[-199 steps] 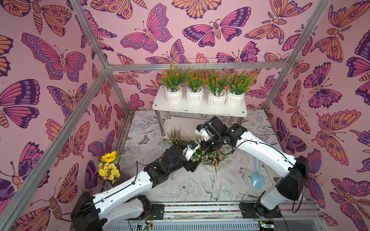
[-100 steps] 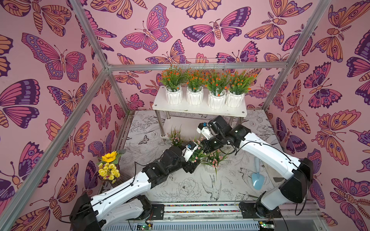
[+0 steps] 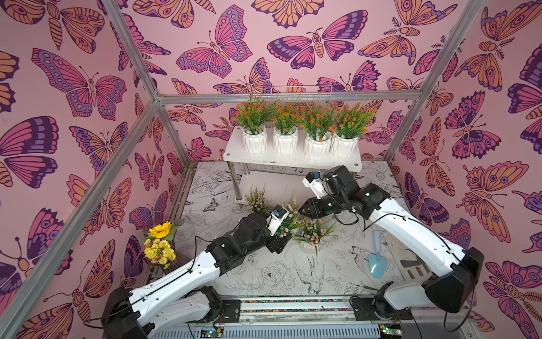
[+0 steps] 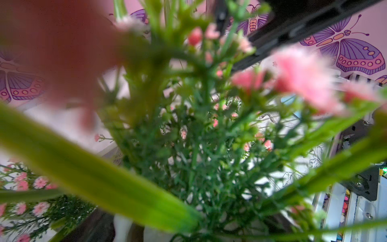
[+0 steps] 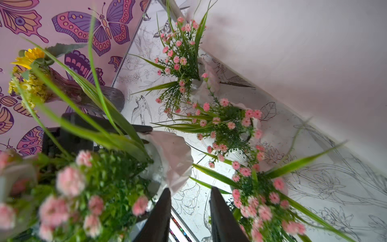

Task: Place the baby's breath potted plants on the rack by color
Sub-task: Pick up the baby's breath potted plant from the center of the board, then place the baby's breath potted plant on the rack.

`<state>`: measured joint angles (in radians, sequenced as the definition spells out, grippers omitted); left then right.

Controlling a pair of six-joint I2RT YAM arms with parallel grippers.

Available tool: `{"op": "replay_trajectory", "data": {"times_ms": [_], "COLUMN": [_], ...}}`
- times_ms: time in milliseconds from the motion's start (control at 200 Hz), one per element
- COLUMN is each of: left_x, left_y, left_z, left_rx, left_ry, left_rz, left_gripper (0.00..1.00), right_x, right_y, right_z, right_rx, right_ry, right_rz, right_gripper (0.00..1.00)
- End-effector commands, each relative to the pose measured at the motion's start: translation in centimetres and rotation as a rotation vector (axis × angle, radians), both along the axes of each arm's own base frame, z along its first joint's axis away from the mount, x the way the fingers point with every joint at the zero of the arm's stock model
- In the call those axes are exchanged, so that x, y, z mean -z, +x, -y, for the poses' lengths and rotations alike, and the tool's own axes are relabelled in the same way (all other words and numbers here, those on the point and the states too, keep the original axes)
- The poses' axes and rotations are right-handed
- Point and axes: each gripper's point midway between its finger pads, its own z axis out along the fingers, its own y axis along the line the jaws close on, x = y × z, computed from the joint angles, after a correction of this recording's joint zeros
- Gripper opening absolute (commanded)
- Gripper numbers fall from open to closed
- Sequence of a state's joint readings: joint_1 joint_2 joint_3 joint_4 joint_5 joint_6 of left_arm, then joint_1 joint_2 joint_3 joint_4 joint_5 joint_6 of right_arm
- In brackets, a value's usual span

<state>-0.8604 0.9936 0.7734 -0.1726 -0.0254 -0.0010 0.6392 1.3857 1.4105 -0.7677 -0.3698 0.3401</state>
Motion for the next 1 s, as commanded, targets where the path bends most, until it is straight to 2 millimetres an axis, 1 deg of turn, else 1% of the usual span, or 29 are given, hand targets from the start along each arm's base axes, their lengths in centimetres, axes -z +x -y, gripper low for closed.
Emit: {"op": "replay_trajectory", "data": {"times_ms": [0, 160, 265, 391, 516, 736, 831, 996], "left_x": [-4.4, -6.1, -6.7, -7.1, -7.6, -8.9, -9.3, -9.1], "left_y": [1.0, 1.7, 2.4, 2.9, 3.6, 5.0, 6.1, 8.4], "left_z": [-0.5, -0.8, -1.0, -0.9, -1.3, -2.0, -2.3, -2.4], "left_rx": [-0.059, -0.096, -0.119, -0.124, -0.148, -0.182, -0.204, -0.227], "left_ry": [-0.061, -0.066, -0.066, -0.068, -0.074, -0.099, -0.108, -0.113], "left_rz": [0.083, 0.108, 0.117, 0.119, 0.117, 0.123, 0.124, 0.112], "left_gripper": [0.71, 0.71, 0.71, 0.72, 0.72, 0.71, 0.71, 0.71], "right_x": [-2.2, -3.9, -4.4, -4.8, -4.6, -4.1, -3.9, -3.6], "right_y": [0.1, -0.8, -1.5, -2.2, -2.7, -3.1, -3.2, -3.6], "right_z": [2.3, 5.5, 7.2, 8.6, 9.5, 10.0, 10.1, 10.4], "right_rx": [0.074, 0.155, 0.197, 0.236, 0.26, 0.273, 0.278, 0.287], "right_ry": [0.03, 0.043, 0.041, 0.045, 0.038, 0.037, 0.038, 0.041], "right_rz": [0.073, 0.14, 0.168, 0.194, 0.201, 0.199, 0.197, 0.197], "right_gripper": [0.37, 0.4, 0.41, 0.43, 0.44, 0.44, 0.44, 0.44]}}
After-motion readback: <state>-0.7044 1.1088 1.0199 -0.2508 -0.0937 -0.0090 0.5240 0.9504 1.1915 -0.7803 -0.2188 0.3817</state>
